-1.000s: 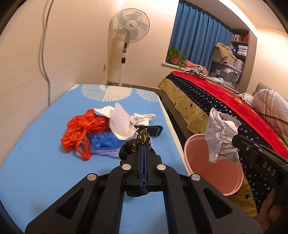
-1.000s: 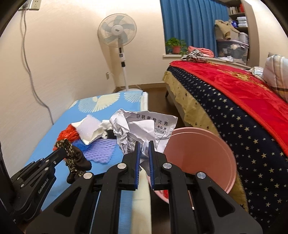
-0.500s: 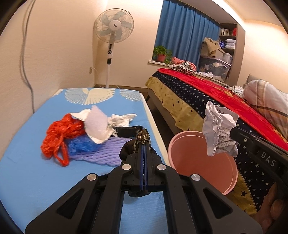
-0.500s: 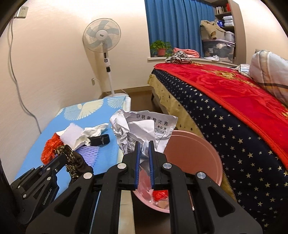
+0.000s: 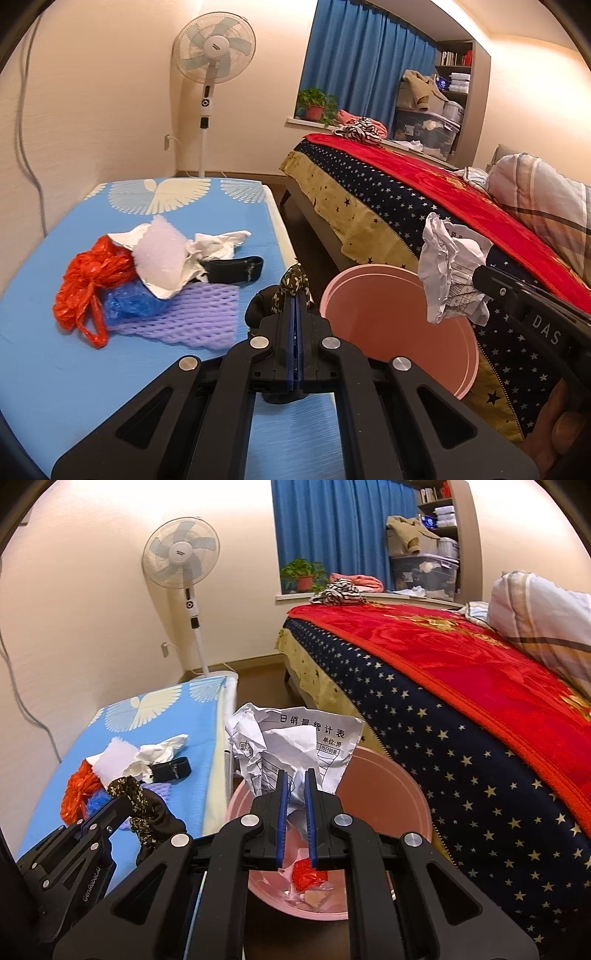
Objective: Collect trash
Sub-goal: 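Carry the white paper over the pink bin while the left tool grasps the black cloth, then open the right tool over the bin while the left tool drops the black cloth in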
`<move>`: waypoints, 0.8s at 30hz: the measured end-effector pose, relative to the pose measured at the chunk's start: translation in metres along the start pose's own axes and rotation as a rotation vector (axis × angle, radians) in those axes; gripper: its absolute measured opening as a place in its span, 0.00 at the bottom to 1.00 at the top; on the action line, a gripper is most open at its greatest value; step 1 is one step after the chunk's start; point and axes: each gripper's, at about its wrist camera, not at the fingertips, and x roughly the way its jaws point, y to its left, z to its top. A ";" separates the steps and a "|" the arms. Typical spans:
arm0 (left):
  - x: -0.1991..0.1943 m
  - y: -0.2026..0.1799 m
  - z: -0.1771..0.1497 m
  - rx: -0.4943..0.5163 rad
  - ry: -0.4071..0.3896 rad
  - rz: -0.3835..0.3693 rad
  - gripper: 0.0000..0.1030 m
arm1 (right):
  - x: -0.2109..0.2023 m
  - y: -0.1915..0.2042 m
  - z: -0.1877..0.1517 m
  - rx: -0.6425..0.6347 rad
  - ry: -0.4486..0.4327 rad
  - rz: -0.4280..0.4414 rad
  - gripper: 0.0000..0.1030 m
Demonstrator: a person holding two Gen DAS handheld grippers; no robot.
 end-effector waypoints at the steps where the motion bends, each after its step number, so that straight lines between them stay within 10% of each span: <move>1: 0.001 -0.002 0.000 0.001 0.003 -0.005 0.00 | 0.000 -0.001 0.000 0.002 0.000 -0.005 0.09; 24: 0.021 -0.041 0.010 0.021 -0.009 -0.164 0.00 | 0.009 -0.044 0.005 0.082 0.011 -0.130 0.09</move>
